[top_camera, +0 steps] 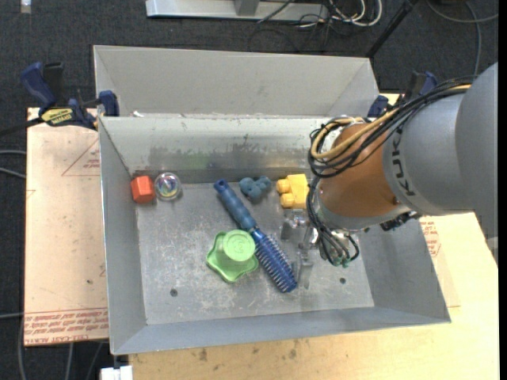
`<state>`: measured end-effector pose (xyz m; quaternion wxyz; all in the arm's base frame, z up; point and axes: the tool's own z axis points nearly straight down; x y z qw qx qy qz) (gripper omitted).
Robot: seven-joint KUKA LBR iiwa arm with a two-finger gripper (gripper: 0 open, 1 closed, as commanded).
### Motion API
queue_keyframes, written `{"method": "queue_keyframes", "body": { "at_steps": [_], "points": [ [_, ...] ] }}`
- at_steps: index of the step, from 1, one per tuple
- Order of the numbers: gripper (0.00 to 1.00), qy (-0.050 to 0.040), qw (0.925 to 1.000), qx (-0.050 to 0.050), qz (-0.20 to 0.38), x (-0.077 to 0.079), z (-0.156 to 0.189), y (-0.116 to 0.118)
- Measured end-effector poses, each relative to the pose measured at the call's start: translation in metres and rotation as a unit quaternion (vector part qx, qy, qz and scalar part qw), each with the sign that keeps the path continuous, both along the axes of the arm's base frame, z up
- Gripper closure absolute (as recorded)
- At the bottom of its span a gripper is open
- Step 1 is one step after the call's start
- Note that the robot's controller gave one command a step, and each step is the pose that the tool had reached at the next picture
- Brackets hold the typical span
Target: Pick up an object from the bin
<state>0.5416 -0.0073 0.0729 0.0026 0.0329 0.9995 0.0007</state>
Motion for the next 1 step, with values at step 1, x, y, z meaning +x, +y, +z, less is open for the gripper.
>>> {"method": "queue_keyframes", "body": {
  "at_steps": [1],
  "points": [
    [0.0, 0.0022, 0.9945, -0.001, 0.105, -0.0102, -0.0032, -0.0181]
  ]
}}
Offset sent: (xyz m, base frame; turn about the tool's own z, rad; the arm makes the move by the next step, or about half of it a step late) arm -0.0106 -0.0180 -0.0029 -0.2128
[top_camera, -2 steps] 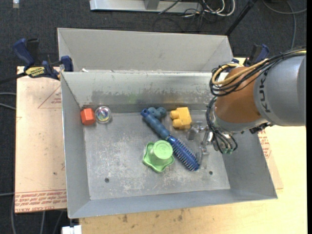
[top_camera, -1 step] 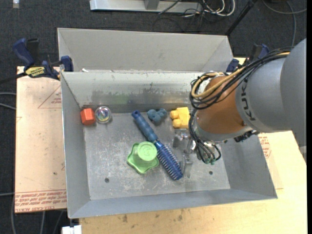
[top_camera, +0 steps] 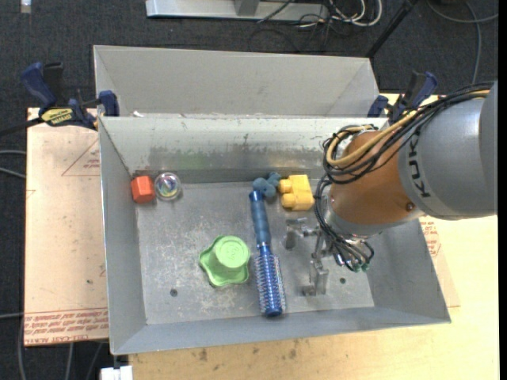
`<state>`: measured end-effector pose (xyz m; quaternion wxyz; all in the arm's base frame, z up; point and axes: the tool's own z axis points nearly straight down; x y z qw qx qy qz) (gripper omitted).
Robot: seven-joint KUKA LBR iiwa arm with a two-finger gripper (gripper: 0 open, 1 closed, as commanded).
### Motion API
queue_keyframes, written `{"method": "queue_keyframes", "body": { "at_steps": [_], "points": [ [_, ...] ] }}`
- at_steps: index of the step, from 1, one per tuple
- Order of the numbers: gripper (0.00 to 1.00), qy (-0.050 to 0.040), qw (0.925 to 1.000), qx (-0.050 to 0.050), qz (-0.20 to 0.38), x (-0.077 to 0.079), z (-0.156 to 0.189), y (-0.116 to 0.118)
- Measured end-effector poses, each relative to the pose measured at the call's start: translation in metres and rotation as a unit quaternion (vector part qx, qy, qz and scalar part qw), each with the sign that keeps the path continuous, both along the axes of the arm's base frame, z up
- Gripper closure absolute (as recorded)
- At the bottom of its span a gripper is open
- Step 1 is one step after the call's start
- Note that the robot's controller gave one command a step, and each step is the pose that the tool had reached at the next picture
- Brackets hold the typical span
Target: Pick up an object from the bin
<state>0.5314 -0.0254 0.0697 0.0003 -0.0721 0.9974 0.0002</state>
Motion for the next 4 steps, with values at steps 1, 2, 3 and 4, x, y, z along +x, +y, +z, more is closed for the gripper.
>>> {"method": "queue_keyframes", "body": {
  "at_steps": [1, 2, 3, 4],
  "points": [
    [0.0, -0.0003, 0.9817, 0.002, 0.19, -0.021, 0.0, 0.077],
    [0.0, -0.0014, 0.965, 0.0, 0.262, -0.015, 0.022, 0.03],
    [0.0, -0.0031, 0.9782, -0.002, 0.208, -0.038, 0.099, -0.045],
    [0.0, -0.0005, 0.9689, 0.002, 0.248, -0.034, -0.003, 0.069]
  ]
}}
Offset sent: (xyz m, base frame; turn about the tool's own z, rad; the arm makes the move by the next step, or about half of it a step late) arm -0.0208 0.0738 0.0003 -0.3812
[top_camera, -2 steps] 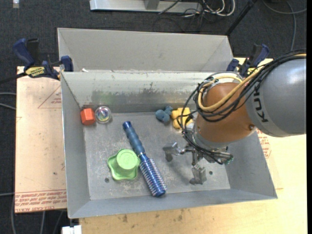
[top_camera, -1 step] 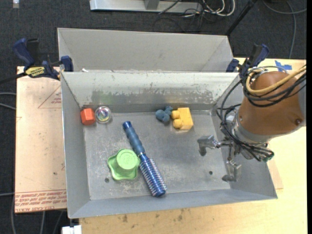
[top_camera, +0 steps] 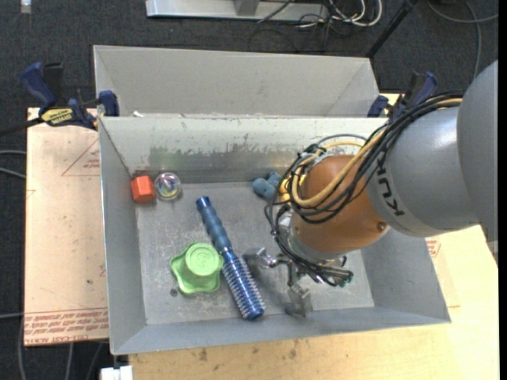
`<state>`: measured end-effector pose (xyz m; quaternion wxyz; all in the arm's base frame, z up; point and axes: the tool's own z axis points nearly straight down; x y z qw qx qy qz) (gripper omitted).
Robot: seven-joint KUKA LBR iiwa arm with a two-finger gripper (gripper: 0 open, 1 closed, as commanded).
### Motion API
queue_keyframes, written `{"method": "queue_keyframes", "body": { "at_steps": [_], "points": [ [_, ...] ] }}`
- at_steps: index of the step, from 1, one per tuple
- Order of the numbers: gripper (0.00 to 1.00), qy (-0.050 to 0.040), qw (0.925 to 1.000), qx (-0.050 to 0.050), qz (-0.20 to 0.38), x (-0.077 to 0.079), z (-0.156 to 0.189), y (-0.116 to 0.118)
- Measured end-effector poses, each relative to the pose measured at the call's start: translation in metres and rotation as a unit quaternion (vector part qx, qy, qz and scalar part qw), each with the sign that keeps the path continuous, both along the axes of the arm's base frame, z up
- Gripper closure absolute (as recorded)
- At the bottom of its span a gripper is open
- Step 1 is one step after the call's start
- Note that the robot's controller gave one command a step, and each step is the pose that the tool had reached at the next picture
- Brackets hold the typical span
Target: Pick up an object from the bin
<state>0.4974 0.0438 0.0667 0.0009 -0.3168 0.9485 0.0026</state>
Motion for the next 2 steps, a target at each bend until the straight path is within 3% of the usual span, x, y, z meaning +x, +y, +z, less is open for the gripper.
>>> {"method": "queue_keyframes", "body": {
  "at_steps": [1, 2],
  "points": [
    [0.0, -0.0025, 0.9994, -0.004, -0.034, 0.008, 0.037, -0.093],
    [0.0, -0.0025, 1.0, -0.004, 0.005, 0.036, 0.029, -0.185]
  ]
}}
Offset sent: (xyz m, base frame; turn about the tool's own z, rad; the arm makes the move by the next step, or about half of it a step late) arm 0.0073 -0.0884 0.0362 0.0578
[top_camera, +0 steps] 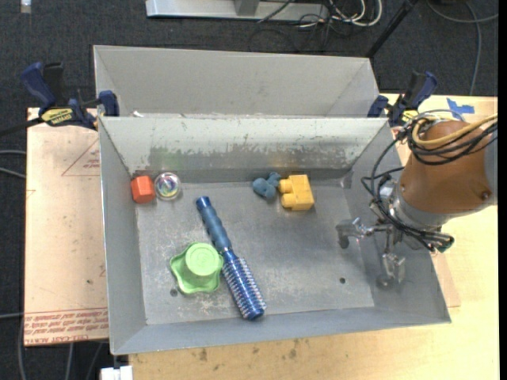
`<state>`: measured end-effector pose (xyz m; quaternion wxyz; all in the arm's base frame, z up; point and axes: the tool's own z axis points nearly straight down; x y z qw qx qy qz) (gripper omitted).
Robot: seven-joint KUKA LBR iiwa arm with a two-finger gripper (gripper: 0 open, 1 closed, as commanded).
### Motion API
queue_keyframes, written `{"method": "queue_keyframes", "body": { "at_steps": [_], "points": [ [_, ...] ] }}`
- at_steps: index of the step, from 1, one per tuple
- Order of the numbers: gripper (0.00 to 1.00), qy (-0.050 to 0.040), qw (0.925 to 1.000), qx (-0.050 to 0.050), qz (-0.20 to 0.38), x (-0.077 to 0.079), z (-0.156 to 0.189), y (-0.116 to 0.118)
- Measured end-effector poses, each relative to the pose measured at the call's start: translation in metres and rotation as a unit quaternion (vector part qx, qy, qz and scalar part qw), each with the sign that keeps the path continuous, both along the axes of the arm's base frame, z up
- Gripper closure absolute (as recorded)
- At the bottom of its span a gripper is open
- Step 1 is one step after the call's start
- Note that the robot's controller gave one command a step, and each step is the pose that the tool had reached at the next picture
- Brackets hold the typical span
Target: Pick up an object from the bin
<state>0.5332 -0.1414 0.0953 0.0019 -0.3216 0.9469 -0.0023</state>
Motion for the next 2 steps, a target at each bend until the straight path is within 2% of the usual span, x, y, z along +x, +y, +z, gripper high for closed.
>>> {"method": "queue_keyframes", "body": {
  "at_steps": [1, 2],
  "points": [
    [0.0, 0.0027, 0.9986, 0.003, -0.054, 0.009, -0.026, 0.04],
    [0.0, 0.0032, 0.9962, 0.002, -0.087, -0.045, 0.006, 0.035]
  ]
}}
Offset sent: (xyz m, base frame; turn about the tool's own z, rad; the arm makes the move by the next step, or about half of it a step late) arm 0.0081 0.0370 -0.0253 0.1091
